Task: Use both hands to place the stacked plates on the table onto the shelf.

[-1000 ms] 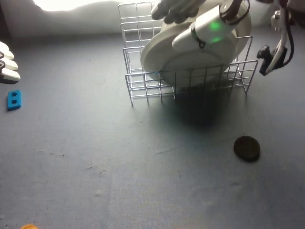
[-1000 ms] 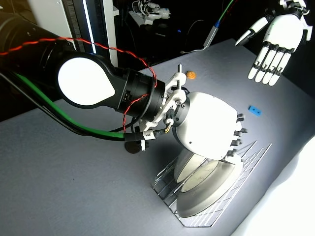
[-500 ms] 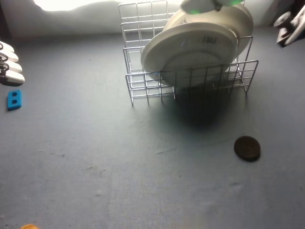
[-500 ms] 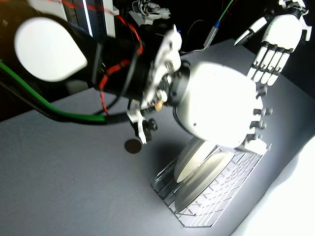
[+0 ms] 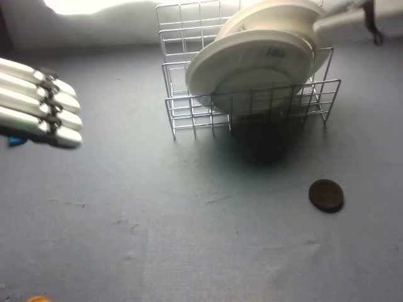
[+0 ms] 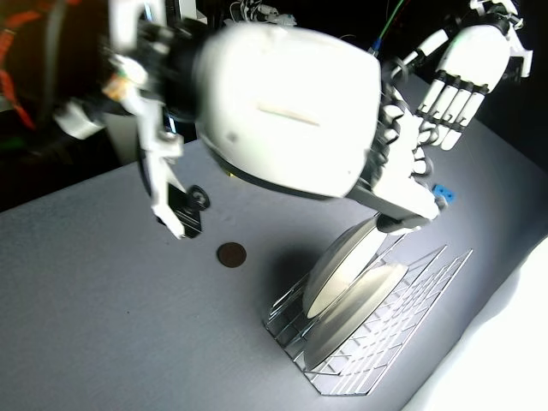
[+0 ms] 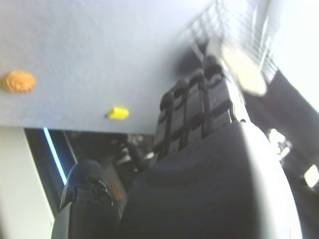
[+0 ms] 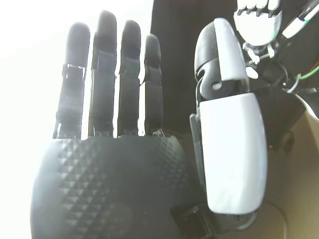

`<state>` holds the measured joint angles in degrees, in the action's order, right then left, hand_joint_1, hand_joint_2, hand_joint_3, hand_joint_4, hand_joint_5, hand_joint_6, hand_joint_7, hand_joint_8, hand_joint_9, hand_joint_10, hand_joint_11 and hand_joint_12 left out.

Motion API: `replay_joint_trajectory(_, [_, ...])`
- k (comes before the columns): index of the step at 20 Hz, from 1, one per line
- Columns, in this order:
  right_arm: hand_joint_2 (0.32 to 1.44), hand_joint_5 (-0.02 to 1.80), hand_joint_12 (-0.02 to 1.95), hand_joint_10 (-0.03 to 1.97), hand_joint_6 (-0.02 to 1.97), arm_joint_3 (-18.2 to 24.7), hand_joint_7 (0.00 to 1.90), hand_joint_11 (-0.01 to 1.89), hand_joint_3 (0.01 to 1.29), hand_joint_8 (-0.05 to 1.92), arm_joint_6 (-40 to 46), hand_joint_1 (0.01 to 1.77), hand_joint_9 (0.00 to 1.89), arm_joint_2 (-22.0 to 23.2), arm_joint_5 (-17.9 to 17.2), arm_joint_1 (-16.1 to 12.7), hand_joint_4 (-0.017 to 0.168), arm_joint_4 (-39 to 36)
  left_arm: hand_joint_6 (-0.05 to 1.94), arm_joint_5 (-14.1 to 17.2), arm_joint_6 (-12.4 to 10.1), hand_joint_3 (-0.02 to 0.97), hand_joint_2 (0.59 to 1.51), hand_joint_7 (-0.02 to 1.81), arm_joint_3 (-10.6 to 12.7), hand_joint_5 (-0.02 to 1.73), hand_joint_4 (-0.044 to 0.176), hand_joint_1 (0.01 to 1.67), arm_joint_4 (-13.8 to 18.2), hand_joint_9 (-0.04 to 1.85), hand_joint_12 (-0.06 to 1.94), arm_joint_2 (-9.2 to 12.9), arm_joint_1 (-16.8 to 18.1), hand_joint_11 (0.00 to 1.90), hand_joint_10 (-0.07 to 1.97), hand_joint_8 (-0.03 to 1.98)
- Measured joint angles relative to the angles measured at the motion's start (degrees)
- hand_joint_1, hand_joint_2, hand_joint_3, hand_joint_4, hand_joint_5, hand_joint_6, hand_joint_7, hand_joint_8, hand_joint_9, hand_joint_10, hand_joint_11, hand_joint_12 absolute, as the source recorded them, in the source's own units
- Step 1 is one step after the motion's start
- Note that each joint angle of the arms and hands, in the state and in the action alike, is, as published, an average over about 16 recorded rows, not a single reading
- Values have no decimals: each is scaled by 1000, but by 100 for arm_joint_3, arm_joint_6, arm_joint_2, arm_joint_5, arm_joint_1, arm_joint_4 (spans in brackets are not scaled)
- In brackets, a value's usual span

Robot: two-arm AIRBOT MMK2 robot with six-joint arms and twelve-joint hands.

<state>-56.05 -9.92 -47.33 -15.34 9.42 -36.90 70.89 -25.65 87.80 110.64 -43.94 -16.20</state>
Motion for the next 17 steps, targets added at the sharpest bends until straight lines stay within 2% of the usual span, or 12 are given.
replay_joint_trajectory(8, [1054,656,1337,21,39,476,751,273,14,26,-441,987,770,528,-609,307,-2,-43,11,148,117,12,1129,99,-489,98,3,15,-52,75,129,101,73,17,-51,6])
replay_joint_trajectory(17, [1053,660,1339,21,39,558,756,261,13,25,-626,981,768,558,-762,365,-3,-81,11,169,147,12,1129,104,-568,97,4,15,-38,75,117,124,158,17,-51,7])
